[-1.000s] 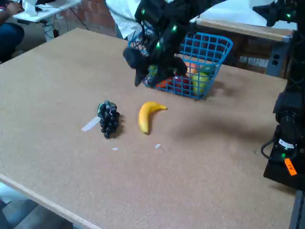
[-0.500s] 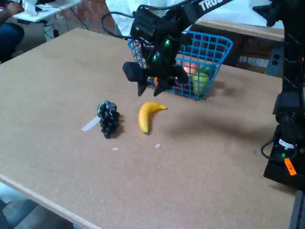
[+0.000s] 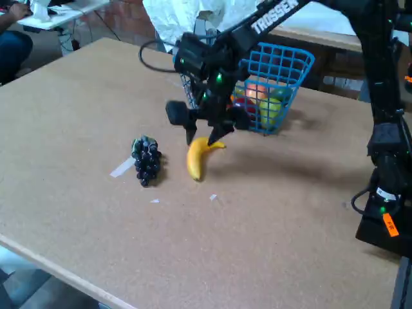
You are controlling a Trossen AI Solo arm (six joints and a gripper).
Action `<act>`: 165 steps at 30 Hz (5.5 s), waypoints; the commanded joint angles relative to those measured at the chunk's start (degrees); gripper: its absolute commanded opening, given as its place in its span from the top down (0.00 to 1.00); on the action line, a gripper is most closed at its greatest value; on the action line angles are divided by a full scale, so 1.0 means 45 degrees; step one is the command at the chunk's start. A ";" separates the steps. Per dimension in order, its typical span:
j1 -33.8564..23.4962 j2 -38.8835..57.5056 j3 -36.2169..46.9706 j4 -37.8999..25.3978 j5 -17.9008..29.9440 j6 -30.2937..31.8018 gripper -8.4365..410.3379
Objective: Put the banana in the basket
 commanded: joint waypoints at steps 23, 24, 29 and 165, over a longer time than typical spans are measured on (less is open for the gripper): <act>-0.0068 0.1739 0.0005 0.2788 0.0432 0.0301 0.42; -0.0068 0.1904 0.0005 0.2837 0.0427 0.0306 0.42; -0.0044 0.2569 0.0000 0.2885 0.0296 0.0335 0.42; -0.6679 -0.2540 0.0005 0.6363 0.0976 -0.7956 0.54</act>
